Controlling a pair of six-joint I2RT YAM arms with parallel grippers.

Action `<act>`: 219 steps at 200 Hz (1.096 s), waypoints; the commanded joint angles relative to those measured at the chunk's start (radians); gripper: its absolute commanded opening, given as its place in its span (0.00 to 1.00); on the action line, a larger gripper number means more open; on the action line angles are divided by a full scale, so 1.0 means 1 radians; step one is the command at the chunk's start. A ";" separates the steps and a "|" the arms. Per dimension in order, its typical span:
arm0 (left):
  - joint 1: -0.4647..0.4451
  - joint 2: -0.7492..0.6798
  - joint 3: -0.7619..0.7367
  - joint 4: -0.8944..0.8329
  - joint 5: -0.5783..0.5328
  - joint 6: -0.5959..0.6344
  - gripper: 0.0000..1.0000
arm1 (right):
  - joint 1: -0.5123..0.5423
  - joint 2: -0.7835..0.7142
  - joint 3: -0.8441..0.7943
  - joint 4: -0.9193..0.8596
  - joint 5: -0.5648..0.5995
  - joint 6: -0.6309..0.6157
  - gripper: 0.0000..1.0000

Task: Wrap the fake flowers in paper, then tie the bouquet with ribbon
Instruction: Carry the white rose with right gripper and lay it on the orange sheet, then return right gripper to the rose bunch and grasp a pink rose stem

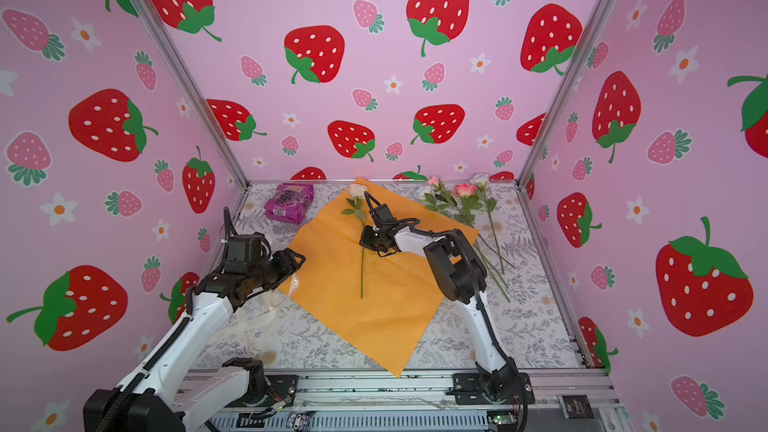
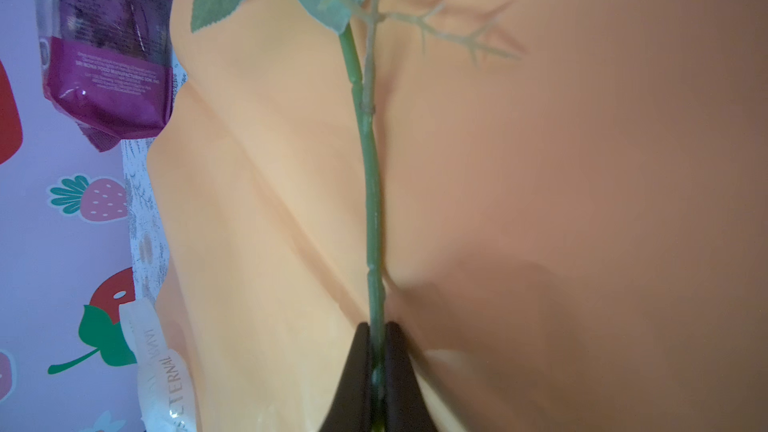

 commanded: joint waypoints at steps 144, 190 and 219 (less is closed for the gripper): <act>-0.042 0.140 0.038 0.129 0.218 0.008 0.74 | -0.177 -0.285 -0.045 -0.142 0.177 -0.349 0.37; -0.234 0.340 0.179 0.158 0.182 0.023 0.82 | -0.524 -0.415 -0.233 -0.139 0.156 -0.638 0.35; -0.320 0.462 0.275 0.173 0.175 0.017 0.83 | -0.682 -0.370 -0.198 -0.218 0.176 -0.781 0.32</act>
